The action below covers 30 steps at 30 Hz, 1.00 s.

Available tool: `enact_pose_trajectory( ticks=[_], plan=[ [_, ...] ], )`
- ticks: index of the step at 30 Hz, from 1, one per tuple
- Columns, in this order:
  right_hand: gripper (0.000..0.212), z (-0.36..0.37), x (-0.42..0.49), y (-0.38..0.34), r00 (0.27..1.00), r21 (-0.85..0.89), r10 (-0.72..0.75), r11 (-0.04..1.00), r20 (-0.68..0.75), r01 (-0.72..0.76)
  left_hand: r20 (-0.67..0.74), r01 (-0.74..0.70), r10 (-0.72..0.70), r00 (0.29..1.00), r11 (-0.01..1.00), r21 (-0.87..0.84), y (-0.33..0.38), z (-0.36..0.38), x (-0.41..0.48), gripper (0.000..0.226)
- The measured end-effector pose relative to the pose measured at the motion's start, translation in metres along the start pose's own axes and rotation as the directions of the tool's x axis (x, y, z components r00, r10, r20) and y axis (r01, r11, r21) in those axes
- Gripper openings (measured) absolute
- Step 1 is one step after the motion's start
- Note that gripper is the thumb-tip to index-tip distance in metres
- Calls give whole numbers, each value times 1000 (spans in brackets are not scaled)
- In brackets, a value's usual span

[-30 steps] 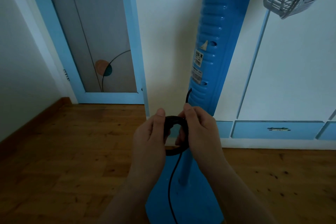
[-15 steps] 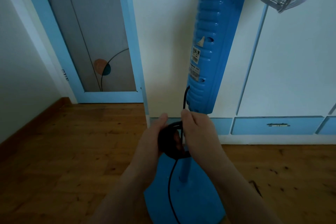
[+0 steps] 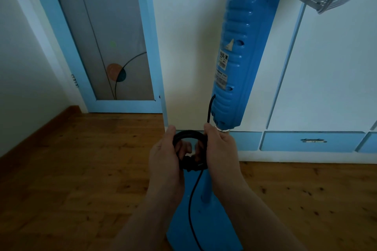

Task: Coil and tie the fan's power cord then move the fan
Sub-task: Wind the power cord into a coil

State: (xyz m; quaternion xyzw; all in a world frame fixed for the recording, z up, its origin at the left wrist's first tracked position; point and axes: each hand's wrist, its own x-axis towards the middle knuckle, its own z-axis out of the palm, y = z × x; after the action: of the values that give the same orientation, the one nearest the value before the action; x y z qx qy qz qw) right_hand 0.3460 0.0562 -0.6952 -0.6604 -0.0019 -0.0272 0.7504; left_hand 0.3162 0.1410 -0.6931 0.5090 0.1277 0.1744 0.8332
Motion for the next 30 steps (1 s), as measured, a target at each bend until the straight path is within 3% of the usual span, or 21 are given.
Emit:
enact_pose_trajectory(
  ticks=[4, 6, 8, 10, 12, 16, 19, 22, 24, 27, 30],
  plan=[
    [43, -5, 4, -3, 990, -57, -131, 990, -57, 127, 121, -27, 10, 993, 989, 147, -2, -4, 2, 56],
    [46, -12, 7, -2, 956, -259, -293, 922, 21, 288, 190, 6, -51, 980, 973, 232, 2, -10, 5, 53],
    [46, -13, 6, 0, 931, -397, -344, 843, 120, 363, 220, 10, -97, 971, 931, 365, 4, -14, 6, 48],
    [48, -10, 4, 4, 925, -393, -355, 838, 135, 378, 201, -55, -46, 979, 883, 466, 2, -15, 5, 46],
    [50, -7, 4, 5, 925, -354, -365, 856, 105, 378, 134, -100, 42, 990, 880, 465, -1, -12, 3, 45],
    [46, -7, 6, -1, 950, -112, -266, 952, 161, 285, -29, -21, 27, 999, 981, 192, 4, -7, 3, 55],
    [42, -6, 6, -2, 954, -62, -244, 964, 177, 258, -58, -12, 19, 998, 994, 105, 3, -5, 2, 52],
    [46, -8, 8, -5, 971, -63, -225, 971, 77, 230, 11, -26, 24, 1000, 980, 198, -6, -4, -1, 53],
    [47, -13, 9, -9, 958, -118, -265, 954, 107, 277, 96, -44, 15, 995, 952, 304, -4, -10, 4, 54],
    [42, -14, 6, -12, 912, -321, -344, 858, 223, 402, 216, -189, 80, 973, 812, 552, 5, -19, 14, 48],
    [40, -8, 3, -6, 913, -326, -344, 856, 217, 401, 264, -263, 129, 956, 774, 576, 6, -14, 7, 58]
  ],
)
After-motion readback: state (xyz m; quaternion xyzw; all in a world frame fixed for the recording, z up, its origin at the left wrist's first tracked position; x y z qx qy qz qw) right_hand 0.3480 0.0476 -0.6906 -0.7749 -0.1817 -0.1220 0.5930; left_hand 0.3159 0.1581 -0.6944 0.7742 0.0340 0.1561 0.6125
